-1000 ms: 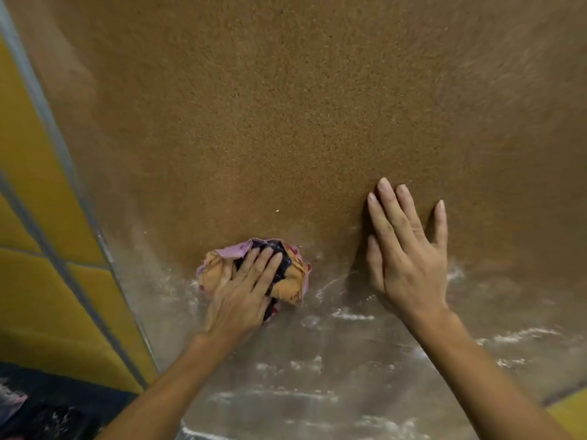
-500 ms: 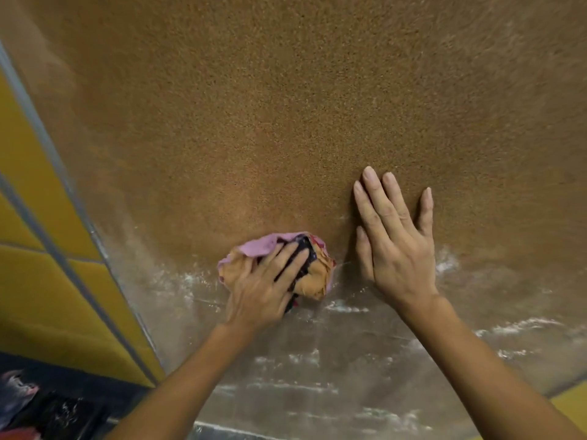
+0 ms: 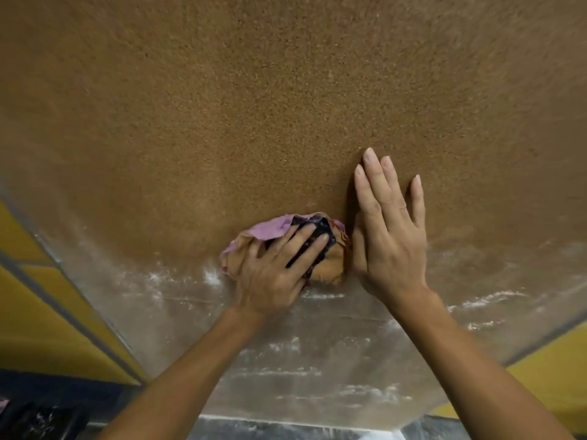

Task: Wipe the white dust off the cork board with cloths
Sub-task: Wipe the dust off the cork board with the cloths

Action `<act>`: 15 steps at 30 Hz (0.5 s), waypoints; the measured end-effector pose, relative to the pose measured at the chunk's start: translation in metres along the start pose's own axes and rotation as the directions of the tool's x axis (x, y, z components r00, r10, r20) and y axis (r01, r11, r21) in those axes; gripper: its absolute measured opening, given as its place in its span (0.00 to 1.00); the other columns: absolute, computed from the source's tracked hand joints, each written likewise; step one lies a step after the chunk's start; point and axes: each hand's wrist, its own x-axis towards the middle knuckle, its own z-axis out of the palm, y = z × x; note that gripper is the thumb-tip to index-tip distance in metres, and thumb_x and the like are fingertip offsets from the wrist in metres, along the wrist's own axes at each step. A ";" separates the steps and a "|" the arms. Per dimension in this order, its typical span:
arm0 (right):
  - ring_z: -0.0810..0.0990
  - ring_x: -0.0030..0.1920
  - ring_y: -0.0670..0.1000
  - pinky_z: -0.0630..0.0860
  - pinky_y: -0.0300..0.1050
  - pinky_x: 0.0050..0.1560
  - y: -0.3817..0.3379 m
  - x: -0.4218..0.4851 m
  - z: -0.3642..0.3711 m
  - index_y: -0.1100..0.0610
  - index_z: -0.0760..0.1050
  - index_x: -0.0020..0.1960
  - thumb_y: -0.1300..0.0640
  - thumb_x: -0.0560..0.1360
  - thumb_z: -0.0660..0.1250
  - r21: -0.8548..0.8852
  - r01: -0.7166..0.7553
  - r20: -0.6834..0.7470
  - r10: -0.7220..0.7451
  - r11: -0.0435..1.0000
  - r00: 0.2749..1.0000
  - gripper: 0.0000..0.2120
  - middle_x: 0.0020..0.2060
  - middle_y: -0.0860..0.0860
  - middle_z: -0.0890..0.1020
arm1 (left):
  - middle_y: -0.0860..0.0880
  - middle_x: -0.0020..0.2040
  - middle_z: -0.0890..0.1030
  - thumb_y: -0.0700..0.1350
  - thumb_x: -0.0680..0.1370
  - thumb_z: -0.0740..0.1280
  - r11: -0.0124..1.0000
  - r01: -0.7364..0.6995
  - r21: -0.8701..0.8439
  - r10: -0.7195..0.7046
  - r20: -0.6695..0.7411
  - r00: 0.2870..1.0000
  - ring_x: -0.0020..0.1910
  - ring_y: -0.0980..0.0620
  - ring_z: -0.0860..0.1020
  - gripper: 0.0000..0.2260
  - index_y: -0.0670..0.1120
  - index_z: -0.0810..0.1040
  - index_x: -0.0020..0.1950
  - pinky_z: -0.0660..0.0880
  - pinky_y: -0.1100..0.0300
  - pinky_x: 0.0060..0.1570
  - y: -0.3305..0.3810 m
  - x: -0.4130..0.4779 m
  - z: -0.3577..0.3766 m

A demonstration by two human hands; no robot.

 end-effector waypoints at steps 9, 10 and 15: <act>0.59 0.80 0.62 0.53 0.66 0.79 0.022 0.015 -0.024 0.67 0.66 0.76 0.63 0.83 0.54 -0.001 -0.116 -0.077 0.116 0.993 0.990 0.23 0.78 0.62 0.62 | 0.48 0.78 0.64 0.49 0.79 0.64 0.953 0.295 -0.064 -0.302 -0.194 0.933 0.82 0.52 0.55 0.28 0.52 0.63 0.79 0.53 0.48 0.76 0.033 0.055 0.004; 0.57 0.80 0.61 0.51 0.67 0.79 0.028 0.011 -0.028 0.67 0.64 0.77 0.63 0.82 0.56 -0.023 -0.124 -0.041 0.123 0.992 0.992 0.23 0.78 0.62 0.60 | 0.48 0.78 0.64 0.48 0.78 0.64 0.951 0.305 -0.047 -0.308 -0.185 0.933 0.80 0.51 0.57 0.29 0.52 0.63 0.79 0.58 0.48 0.73 0.039 0.041 0.014; 0.52 0.81 0.57 0.48 0.63 0.80 0.062 -0.015 -0.044 0.65 0.60 0.79 0.61 0.83 0.58 -0.093 -0.020 0.123 0.032 0.995 0.992 0.26 0.80 0.59 0.55 | 0.48 0.78 0.64 0.47 0.79 0.59 0.974 0.222 -0.052 -0.224 -0.035 0.974 0.77 0.49 0.61 0.28 0.53 0.60 0.80 0.66 0.45 0.61 0.054 -0.006 0.027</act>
